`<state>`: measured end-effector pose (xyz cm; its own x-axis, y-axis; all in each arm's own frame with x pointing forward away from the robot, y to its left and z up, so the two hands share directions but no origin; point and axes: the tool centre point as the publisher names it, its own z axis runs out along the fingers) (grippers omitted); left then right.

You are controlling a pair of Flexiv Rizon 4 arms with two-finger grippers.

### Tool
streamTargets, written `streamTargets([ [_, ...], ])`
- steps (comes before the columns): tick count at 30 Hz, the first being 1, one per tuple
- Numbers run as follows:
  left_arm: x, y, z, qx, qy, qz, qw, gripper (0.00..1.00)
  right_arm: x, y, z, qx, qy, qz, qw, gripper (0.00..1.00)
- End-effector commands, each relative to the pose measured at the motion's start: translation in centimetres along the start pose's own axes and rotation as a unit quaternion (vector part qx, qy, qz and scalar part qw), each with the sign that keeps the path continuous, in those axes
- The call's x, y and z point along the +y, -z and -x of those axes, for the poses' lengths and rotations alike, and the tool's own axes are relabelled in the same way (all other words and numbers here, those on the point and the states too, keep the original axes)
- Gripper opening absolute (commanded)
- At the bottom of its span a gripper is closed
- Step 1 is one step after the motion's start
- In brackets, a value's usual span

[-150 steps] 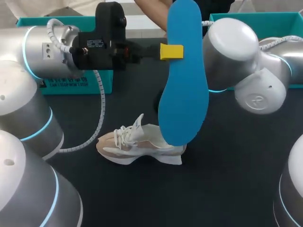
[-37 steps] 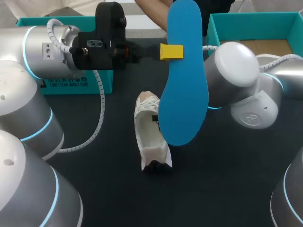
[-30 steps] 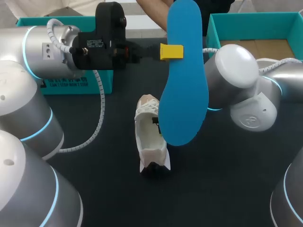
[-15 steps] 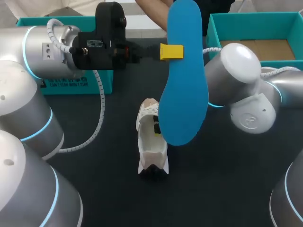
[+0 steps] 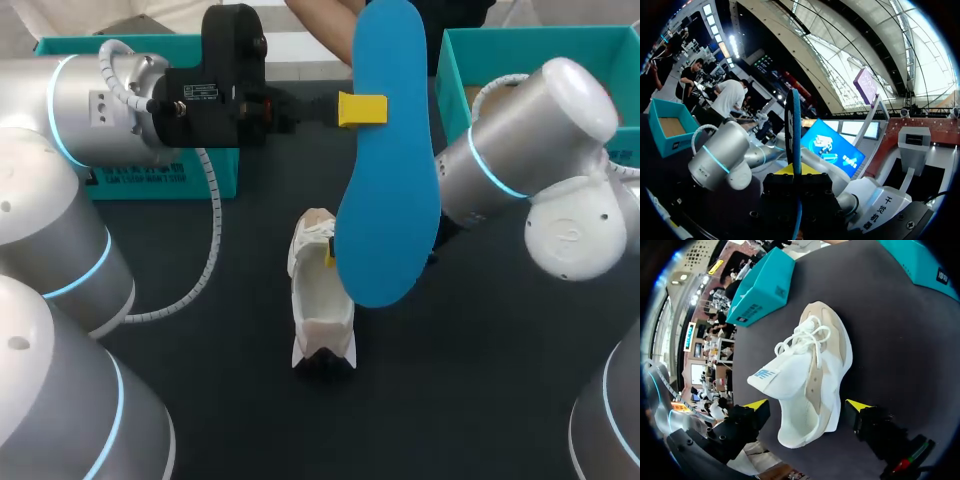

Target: Take the shoe out of the shoebox, open the shoe tongue, remove and reinsert the insole, then place the shoe into the shoebox

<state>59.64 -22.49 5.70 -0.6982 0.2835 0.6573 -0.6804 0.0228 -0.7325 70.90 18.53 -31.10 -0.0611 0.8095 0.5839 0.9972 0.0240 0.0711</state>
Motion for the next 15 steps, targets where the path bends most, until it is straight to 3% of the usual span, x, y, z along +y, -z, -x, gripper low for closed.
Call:
streamTargets([
  [1, 0.1, 0.0, 0.0, 0.000, 0.000, 0.000, 1.000, 0.00, -0.2, 0.3, 0.2, 0.005, 0.000, 0.001, 1.000, 1.00],
  [5, 0.1, 0.0, 0.0, 0.000, 0.000, 0.000, 1.000, 0.00, -0.2, 0.3, 0.2, 0.005, 0.000, 0.001, 1.000, 1.00],
  [7, 0.1, 0.0, 0.0, 0.000, 0.000, 0.000, 1.000, 0.00, 0.0, 1.3, 0.2, 0.076, -0.040, 0.002, 0.996, 1.00],
  [15, 0.1, 0.0, 0.0, 0.000, 0.000, 0.000, 1.000, 0.00, 0.3, 5.5, -1.3, 0.230, -0.111, 0.009, 0.967, 1.00],
])
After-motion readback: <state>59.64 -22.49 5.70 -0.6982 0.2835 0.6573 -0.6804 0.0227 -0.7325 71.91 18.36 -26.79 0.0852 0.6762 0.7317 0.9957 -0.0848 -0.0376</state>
